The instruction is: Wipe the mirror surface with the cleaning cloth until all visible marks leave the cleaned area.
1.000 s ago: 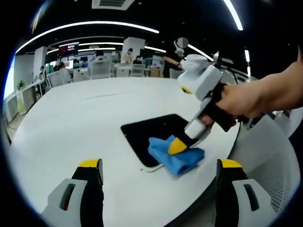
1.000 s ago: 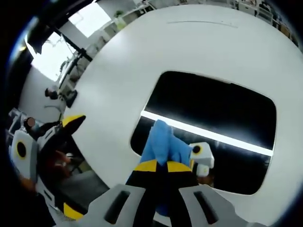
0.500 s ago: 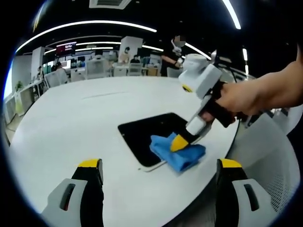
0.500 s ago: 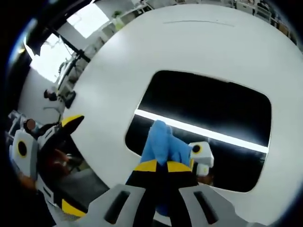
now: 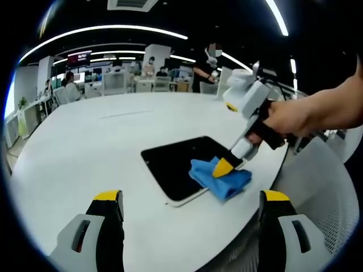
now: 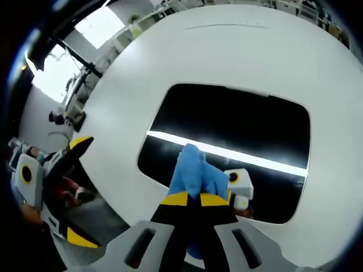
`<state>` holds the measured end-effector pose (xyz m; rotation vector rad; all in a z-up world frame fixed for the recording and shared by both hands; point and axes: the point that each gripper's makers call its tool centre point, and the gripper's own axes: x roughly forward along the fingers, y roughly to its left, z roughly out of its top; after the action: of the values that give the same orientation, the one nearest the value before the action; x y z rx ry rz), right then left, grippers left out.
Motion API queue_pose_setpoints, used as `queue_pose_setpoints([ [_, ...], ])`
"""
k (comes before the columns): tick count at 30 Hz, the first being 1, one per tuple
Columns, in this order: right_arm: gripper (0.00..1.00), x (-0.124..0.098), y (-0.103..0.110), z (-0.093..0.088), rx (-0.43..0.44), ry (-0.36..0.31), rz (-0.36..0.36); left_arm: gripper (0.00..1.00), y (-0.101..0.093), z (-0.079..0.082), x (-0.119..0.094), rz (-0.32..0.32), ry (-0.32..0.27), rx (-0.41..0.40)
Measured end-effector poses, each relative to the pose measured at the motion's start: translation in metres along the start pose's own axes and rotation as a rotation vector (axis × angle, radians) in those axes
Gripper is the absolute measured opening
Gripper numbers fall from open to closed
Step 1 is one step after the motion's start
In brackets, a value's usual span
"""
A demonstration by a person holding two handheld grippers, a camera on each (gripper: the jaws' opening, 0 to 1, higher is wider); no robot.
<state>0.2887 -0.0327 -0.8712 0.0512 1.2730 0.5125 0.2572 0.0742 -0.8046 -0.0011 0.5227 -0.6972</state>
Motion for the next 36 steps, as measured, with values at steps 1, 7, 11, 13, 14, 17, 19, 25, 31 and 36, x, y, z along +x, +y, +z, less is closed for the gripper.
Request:
queue_pose_setpoints([
  [1,0.0,-0.001,-0.001,0.0,-0.006,0.003,-0.004,1.0,0.0,0.0,0.0,0.002,-0.001,0.0],
  [7,0.0,-0.001,-0.002,-0.001,-0.016,0.011,-0.011,1.0,0.005,0.002,-0.001,0.032,0.001,-0.043],
  [11,0.0,-0.001,-0.002,-0.001,-0.02,0.018,-0.012,1.0,0.004,0.015,-0.006,0.03,-0.047,-0.103],
  [13,0.0,-0.001,-0.002,-0.001,-0.025,0.022,-0.013,1.0,0.004,0.018,-0.008,0.036,-0.046,-0.094],
  [14,0.0,-0.001,-0.002,0.0,-0.027,0.025,-0.014,1.0,0.003,0.019,-0.008,0.035,-0.047,-0.093],
  [17,0.0,0.0,-0.003,0.002,-0.033,0.026,-0.019,1.0,-0.001,0.027,-0.008,0.027,-0.063,-0.119],
  [19,0.0,0.0,-0.006,0.006,-0.03,0.024,-0.02,1.0,-0.004,0.029,-0.006,0.033,-0.064,-0.117],
  [25,0.0,0.002,-0.009,0.015,-0.016,0.031,-0.013,1.0,0.003,0.008,0.0,0.084,-0.019,-0.078],
  [31,0.0,0.003,-0.012,0.023,-0.018,0.029,-0.014,1.0,0.004,0.022,-0.002,0.098,-0.083,-0.063],
  [36,0.0,0.006,-0.016,0.031,-0.02,0.031,-0.022,1.0,0.01,0.017,-0.002,0.113,-0.049,-0.062],
])
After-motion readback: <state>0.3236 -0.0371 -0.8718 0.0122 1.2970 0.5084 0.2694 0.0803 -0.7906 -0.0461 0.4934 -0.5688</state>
